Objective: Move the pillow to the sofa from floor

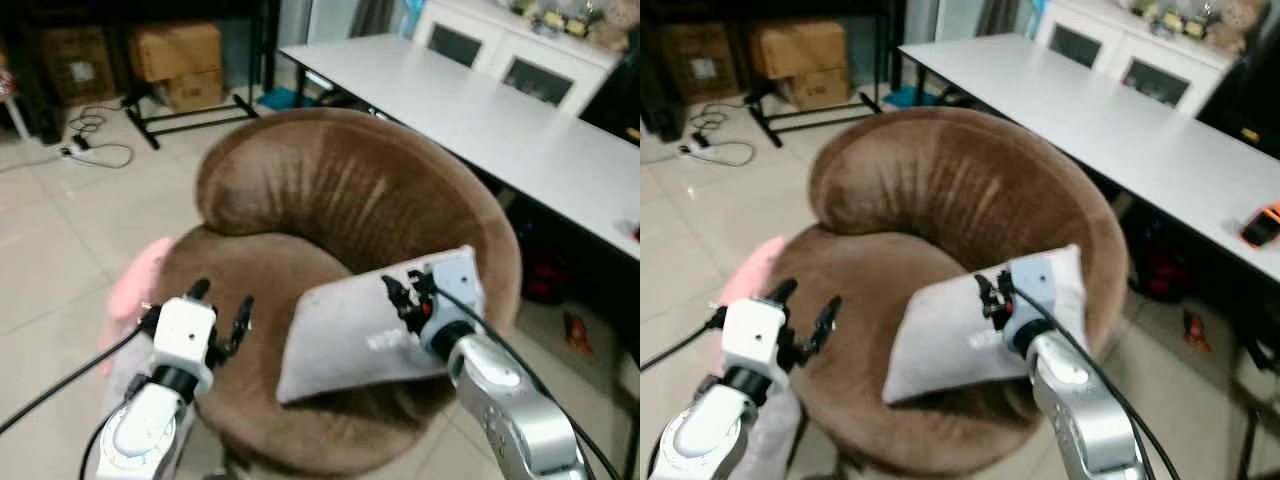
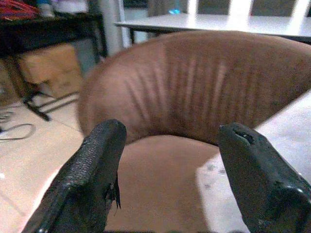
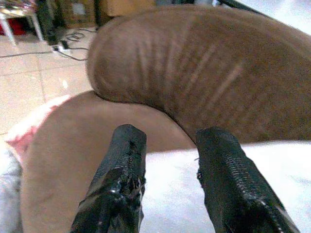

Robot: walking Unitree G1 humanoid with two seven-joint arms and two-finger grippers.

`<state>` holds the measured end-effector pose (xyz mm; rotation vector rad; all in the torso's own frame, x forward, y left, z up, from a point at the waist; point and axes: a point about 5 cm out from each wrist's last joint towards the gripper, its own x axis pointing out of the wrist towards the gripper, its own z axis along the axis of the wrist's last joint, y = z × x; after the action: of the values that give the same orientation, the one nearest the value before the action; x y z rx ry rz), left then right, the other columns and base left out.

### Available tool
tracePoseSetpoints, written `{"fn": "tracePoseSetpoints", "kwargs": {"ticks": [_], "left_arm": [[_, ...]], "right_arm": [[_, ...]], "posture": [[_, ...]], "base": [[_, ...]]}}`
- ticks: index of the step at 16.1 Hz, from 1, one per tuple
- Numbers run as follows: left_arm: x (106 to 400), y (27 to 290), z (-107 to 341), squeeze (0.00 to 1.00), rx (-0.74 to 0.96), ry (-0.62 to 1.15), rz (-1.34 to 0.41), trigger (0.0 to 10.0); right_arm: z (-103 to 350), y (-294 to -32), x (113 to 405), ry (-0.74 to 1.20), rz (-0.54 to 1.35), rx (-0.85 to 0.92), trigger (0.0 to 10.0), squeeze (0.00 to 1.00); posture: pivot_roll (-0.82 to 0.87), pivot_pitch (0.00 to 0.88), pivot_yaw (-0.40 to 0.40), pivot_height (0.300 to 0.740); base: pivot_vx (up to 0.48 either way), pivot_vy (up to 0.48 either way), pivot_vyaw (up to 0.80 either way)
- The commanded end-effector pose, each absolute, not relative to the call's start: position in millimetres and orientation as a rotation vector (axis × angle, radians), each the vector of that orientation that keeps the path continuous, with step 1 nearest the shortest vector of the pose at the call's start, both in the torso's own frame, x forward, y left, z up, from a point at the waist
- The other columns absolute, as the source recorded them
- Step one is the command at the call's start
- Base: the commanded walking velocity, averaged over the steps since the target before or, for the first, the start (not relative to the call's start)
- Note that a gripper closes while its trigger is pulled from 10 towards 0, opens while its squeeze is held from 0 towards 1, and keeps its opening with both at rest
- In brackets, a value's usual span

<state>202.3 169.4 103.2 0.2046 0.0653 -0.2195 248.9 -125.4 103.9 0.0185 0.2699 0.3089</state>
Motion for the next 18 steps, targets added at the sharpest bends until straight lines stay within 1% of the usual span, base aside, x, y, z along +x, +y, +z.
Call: {"fn": "tracePoseSetpoints", "kwargs": {"ticks": [1, 2, 11, 16, 18], "left_arm": [[201.0, 166.3, 105.8, 0.00, 0.204, 0.051, -0.218, 10.0], [200.8, 166.5, 105.9, 0.00, 0.205, 0.050, -0.217, 10.0], [202.4, 168.2, 106.4, 0.00, 0.215, 0.051, -0.213, 10.0], [200.4, 168.2, 103.6, 0.00, 0.230, 0.063, -0.220, 10.0], [199.9, 168.5, 102.3, 0.00, 0.237, 0.068, -0.223, 10.0]], "right_arm": [[107.1, -131.4, 249.8, 0.267, 0.301, 0.005, 10.0, 0.00], [107.2, -131.9, 250.2, 0.265, 0.300, 0.003, 10.0, 0.00], [106.7, -139.4, 251.7, 0.263, 0.254, 0.019, 10.0, 0.00], [103.9, -137.9, 246.8, 0.281, 0.262, 0.033, 10.0, 0.00], [102.6, -137.9, 245.7, 0.291, 0.259, 0.038, 10.0, 0.00]], "posture": [[0.02, 0.000, -0.153, 0.740], [0.02, 0.000, -0.153, 0.740], [0.02, 0.000, -0.150, 0.740], [0.01, 0.000, -0.149, 0.740], [0.01, 0.000, -0.146, 0.740]], "base": [[0.000, 0.386, 0.80], [0.000, 0.386, 0.80], [0.000, 0.385, 0.00], [0.000, 0.383, -0.80], [0.000, 0.384, 0.00]]}}
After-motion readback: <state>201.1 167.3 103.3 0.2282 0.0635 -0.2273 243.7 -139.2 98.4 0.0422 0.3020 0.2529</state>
